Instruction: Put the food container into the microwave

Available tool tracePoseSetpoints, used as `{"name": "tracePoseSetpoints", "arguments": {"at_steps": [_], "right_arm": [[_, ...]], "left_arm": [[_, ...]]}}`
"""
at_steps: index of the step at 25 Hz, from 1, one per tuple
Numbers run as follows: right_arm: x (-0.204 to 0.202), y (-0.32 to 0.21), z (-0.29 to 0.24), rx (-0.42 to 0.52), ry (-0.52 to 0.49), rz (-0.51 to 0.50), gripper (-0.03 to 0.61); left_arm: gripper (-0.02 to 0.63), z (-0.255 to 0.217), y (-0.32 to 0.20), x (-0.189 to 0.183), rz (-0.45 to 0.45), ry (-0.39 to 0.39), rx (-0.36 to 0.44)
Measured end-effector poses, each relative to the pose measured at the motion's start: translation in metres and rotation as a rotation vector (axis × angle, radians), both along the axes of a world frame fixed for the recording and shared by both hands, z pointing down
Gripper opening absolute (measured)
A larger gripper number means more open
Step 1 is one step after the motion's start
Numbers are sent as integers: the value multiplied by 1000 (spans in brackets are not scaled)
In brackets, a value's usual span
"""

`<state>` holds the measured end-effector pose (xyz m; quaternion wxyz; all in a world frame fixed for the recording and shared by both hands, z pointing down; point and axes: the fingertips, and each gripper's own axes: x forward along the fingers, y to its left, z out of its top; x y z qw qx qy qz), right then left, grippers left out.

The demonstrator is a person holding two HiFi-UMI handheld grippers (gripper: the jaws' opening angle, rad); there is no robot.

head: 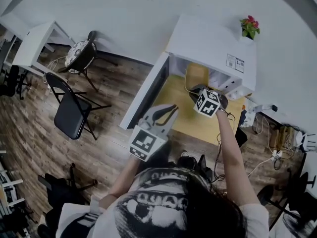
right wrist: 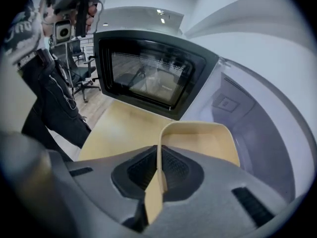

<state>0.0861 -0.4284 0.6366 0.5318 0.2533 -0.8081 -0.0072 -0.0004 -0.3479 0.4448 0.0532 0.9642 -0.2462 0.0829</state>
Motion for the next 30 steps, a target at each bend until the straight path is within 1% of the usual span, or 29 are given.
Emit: {"name": "tracePoseSetpoints", "arguments": {"at_steps": [3, 9, 18, 21, 23, 30], "right_arm": [[11, -18, 7, 3, 46, -1, 26], [32, -52, 12, 57, 118, 20, 44], [55, -89, 19, 162, 144, 135, 55], [60, -94, 22, 155, 135, 167, 55], [62, -96, 21, 152, 120, 197, 66], [58, -88, -1, 185, -8, 306, 127]], "left_arm": [[23, 1, -7, 3, 26, -6, -2], [23, 8, -16, 3, 61, -21, -16], [23, 15, -26, 5, 87, -34, -31], [23, 16, -27, 3, 89, -40, -34], [23, 18, -28, 2, 91, -44, -37], [23, 20, -27, 4, 102, -39, -42]]}}
